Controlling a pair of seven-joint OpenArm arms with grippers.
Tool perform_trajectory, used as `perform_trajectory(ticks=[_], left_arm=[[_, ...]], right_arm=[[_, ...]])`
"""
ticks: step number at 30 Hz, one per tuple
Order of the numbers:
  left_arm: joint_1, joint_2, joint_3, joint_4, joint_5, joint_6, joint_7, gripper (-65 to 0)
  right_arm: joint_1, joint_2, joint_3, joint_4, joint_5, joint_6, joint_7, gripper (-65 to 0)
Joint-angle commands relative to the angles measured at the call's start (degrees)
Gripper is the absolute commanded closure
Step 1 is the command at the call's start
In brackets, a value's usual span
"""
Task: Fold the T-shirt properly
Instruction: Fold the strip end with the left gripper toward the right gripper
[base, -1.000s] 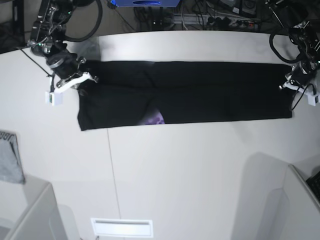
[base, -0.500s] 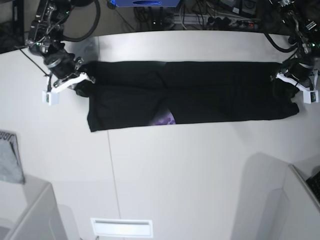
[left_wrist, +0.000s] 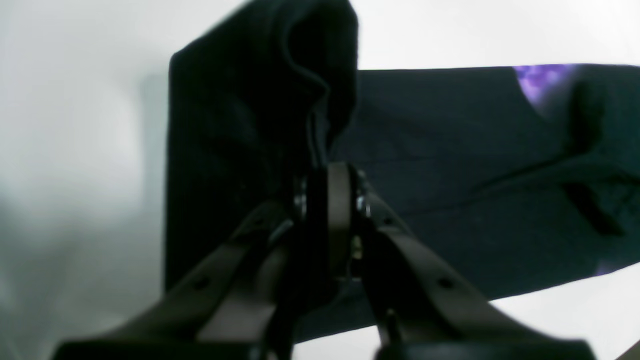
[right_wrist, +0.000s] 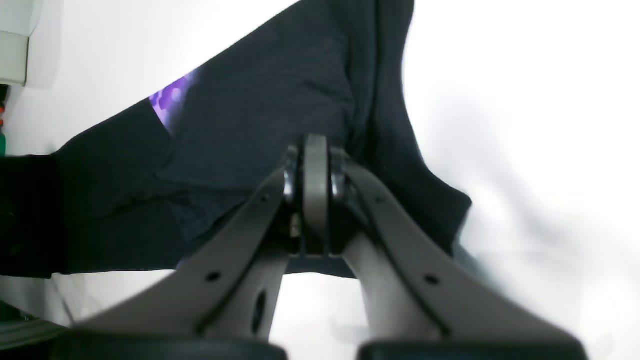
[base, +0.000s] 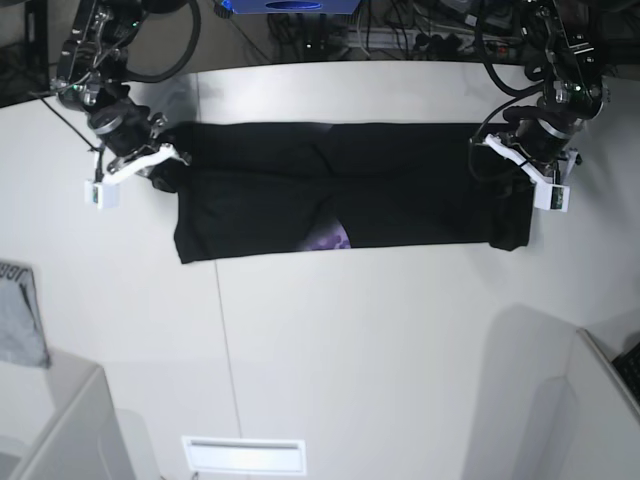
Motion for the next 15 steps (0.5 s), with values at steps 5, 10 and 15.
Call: perform_trajectory(ticks=[5, 10, 15], left_arm=[[-0.2, -0.4, 4.8, 1.0, -0.8, 3.3, -1.5, 0.0], [-1.9, 0.9, 8.8, 0.9, -0.8, 4.7, -1.2, 0.0], [-3.3, 2.3, 12.7, 0.9, -0.8, 6.1, -1.2, 0.0]], right_arm=[[0.2, 0.4, 0.1, 0.9, 0.6, 0.2, 0.9, 0.0], [0.2, 0.4, 0.1, 0.9, 0.6, 0.2, 0.9, 0.0], [0.2, 0.4, 0.1, 0.9, 0.6, 0.2, 0.9, 0.0]])
